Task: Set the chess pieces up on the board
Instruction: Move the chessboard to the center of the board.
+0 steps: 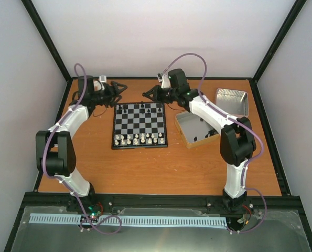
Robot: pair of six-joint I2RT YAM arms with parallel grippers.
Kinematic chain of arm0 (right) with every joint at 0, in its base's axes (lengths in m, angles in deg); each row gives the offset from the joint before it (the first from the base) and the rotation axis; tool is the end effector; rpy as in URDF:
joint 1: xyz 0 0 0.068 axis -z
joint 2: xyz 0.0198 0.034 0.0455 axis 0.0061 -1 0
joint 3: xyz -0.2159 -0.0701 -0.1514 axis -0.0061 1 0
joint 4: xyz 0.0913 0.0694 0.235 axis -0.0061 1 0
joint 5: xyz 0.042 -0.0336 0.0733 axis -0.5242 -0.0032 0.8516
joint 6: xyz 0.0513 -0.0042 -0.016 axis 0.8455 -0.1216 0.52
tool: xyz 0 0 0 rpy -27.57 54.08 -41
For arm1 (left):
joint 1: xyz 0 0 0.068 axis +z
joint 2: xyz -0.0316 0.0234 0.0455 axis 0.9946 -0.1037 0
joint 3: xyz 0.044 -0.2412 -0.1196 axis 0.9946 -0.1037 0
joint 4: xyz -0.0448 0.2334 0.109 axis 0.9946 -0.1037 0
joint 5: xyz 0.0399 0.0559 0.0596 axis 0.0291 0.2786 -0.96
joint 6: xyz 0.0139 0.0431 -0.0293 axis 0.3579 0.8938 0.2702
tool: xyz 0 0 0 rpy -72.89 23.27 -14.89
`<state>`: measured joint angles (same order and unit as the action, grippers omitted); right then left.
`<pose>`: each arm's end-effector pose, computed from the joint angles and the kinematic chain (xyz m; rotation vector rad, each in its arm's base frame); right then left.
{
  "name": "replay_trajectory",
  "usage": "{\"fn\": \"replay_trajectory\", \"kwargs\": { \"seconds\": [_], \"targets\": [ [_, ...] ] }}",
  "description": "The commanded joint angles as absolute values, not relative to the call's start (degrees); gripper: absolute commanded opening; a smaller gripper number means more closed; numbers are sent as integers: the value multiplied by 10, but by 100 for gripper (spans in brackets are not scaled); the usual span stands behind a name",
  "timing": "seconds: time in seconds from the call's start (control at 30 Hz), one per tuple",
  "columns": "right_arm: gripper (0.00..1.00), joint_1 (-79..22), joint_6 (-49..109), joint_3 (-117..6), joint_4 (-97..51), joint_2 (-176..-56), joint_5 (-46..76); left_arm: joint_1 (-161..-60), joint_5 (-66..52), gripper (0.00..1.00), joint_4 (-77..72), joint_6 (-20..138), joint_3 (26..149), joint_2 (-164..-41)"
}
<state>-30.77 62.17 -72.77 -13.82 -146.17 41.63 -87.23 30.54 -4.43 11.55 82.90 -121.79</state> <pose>0.3818 0.2540 0.2905 -0.2558 2.2449 1.3302 0.3738 -0.0464 0.2735 -0.5072 2.1595 -1.4538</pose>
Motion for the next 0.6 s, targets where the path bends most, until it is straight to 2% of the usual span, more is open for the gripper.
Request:
{"fn": "replay_trajectory", "kwargs": {
  "seconds": [0.0, 0.07, 0.17, 0.27, 0.43, 0.57],
  "targets": [
    [3, -307, 511, -771, 13, -1479, 308, -826, 181, 82, -232, 348, 880, -1222],
    [3, -307, 490, -784, 48, -1486, 275, -819, 135, 85, -260, 401, 913, -1250],
    [3, -307, 468, -791, 73, -1489, 240, -817, 63, 83, -302, 451, 984, -1316],
    [3, -307, 461, -794, 86, -1488, 231, -815, 42, 71, -315, 463, 1051, -1384],
    [3, -307, 457, -796, 91, -1488, 228, -815, 62, 46, -325, 459, 1153, -1487],
    [3, -308, 453, -811, 99, -1493, 218, -815, 69, 37, -327, 474, 1200, -1537]
  ]
}}
